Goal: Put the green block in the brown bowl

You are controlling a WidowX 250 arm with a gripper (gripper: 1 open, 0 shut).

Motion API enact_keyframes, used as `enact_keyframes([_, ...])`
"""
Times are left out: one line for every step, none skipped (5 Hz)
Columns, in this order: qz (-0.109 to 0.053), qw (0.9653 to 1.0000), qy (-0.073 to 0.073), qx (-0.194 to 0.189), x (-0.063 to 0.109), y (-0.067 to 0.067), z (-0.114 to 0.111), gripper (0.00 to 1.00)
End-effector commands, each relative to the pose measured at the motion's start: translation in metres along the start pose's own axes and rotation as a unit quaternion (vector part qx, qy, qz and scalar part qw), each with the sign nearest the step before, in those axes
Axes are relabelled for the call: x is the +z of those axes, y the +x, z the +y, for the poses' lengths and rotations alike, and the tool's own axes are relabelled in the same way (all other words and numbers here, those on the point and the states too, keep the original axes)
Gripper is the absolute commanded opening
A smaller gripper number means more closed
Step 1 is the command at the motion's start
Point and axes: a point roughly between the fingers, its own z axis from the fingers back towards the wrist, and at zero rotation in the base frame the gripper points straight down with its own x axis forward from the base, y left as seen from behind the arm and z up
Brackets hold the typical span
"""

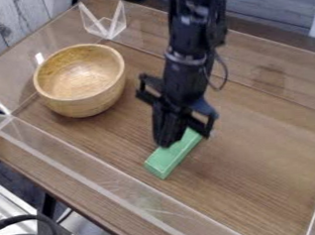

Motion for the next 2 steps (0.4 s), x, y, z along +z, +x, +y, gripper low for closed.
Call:
enact_keyframes([-0.071,0.9971,0.013,0.022,0.035,0.007,0.007,0.0])
enact_keyframes([-0.073,0.9972,0.002,0.016,0.063,0.011,0.016,0.0])
